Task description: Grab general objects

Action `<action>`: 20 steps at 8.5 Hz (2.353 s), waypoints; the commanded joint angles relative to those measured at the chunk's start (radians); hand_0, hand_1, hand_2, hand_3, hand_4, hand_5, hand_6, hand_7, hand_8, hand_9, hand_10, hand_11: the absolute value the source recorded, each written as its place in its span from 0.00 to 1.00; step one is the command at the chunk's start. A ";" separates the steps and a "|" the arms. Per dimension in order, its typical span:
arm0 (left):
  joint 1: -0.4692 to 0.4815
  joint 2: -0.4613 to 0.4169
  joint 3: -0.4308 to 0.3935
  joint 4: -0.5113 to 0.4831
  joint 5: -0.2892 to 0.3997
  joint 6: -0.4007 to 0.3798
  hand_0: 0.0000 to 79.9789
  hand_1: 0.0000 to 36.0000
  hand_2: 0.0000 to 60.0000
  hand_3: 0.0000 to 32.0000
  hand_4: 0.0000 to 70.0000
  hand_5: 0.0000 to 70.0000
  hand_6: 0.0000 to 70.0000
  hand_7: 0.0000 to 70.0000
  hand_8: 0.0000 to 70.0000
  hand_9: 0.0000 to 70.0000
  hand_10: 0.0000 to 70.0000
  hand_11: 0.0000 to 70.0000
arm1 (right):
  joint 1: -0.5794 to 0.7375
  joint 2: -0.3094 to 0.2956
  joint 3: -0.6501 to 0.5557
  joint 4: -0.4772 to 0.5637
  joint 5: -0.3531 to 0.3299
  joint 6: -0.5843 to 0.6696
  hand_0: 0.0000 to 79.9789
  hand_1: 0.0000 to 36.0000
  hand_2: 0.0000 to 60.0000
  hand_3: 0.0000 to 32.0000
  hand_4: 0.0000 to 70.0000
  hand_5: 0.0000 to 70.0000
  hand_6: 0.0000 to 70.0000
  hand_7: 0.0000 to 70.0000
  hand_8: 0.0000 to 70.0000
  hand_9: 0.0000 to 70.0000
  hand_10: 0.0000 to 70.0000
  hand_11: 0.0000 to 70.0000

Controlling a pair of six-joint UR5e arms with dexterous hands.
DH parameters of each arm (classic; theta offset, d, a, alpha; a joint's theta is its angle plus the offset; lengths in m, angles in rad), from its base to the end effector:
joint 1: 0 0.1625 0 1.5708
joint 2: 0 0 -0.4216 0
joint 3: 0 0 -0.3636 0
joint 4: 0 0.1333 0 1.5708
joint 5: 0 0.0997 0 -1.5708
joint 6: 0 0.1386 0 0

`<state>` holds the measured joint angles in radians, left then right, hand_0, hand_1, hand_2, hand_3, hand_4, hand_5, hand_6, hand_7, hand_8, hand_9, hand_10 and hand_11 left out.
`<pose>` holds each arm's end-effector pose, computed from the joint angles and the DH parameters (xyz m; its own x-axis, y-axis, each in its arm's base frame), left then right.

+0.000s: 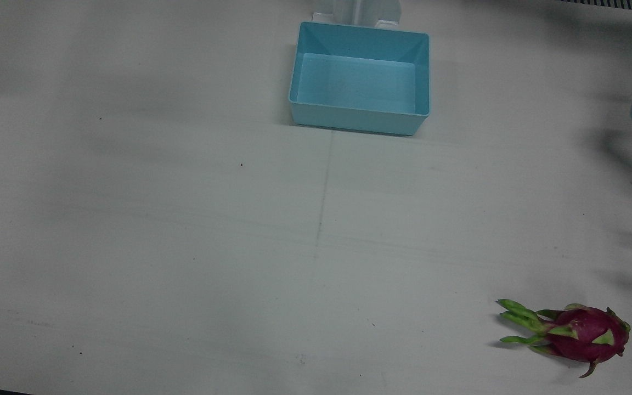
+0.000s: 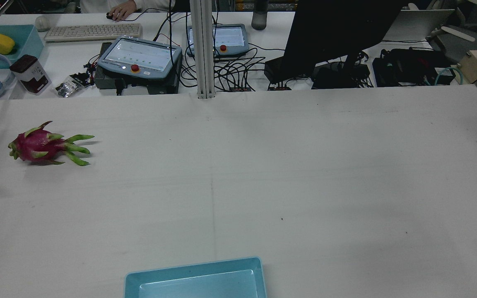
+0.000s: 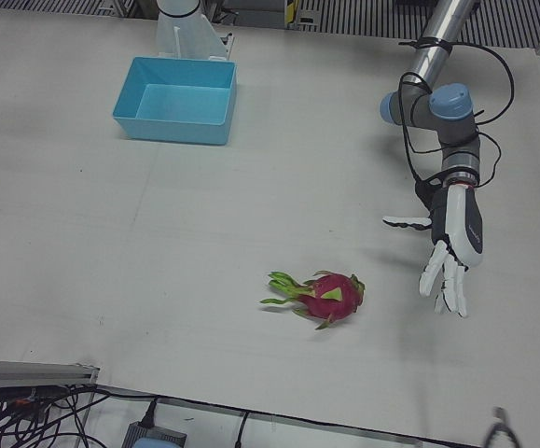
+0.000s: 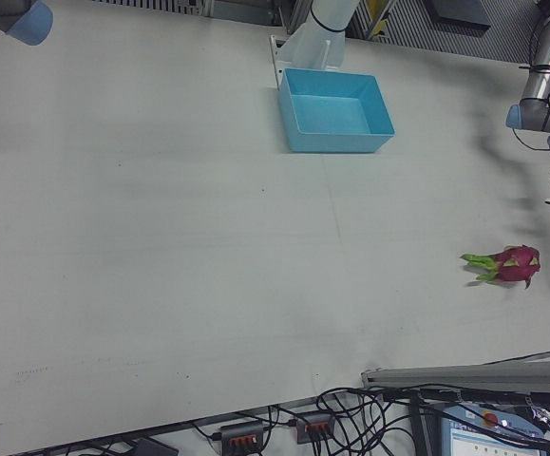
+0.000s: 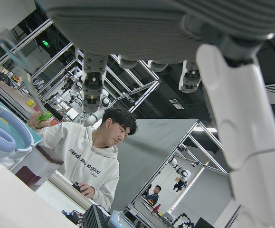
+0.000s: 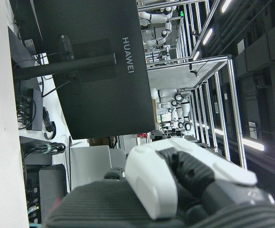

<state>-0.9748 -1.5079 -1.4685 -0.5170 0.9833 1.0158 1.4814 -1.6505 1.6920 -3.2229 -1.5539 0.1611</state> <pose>0.0926 -0.5109 0.6969 -0.6813 0.2231 -0.6972 0.7317 0.1814 -0.6570 0.0937 -0.4745 0.6728 -0.9850 0.0652 -0.1596 0.1565 -0.0507 -0.9864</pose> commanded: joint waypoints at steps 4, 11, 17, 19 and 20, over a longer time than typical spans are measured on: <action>0.001 0.000 -0.003 0.000 0.000 0.000 0.60 0.38 0.06 0.47 0.07 0.00 0.00 0.00 0.00 0.00 0.00 0.01 | -0.001 0.001 0.000 0.000 0.000 0.000 0.00 0.00 0.00 0.00 0.00 0.00 0.00 0.00 0.00 0.00 0.00 0.00; -0.001 0.000 -0.004 0.000 0.000 -0.002 0.59 0.37 0.05 0.46 0.06 0.00 0.00 0.00 0.00 0.00 0.00 0.01 | 0.000 0.000 0.000 0.000 0.000 0.000 0.00 0.00 0.00 0.00 0.00 0.00 0.00 0.00 0.00 0.00 0.00 0.00; 0.016 -0.018 -0.402 0.660 0.012 0.114 0.62 0.40 0.04 0.61 0.09 0.00 0.00 0.00 0.00 0.00 0.00 0.00 | 0.000 0.000 0.000 0.000 0.000 0.000 0.00 0.00 0.00 0.00 0.00 0.00 0.00 0.00 0.00 0.00 0.00 0.00; 0.063 -0.061 -0.423 0.875 0.021 0.136 0.63 0.38 0.00 0.77 0.08 0.00 0.00 0.00 0.00 0.00 0.00 0.00 | 0.000 0.000 0.000 0.000 0.000 0.000 0.00 0.00 0.00 0.00 0.00 0.00 0.00 0.00 0.00 0.00 0.00 0.00; 0.137 -0.156 -0.415 1.052 0.009 0.194 0.60 0.30 0.00 0.75 0.08 0.00 0.00 0.00 0.00 0.00 0.00 0.00 | 0.000 0.000 0.000 0.000 0.000 0.002 0.00 0.00 0.00 0.00 0.00 0.00 0.00 0.00 0.00 0.00 0.00 0.00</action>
<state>-0.9419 -1.5434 -1.8592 0.2023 0.9989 1.1306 1.4818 -1.6506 1.6925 -3.2229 -1.5539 0.1618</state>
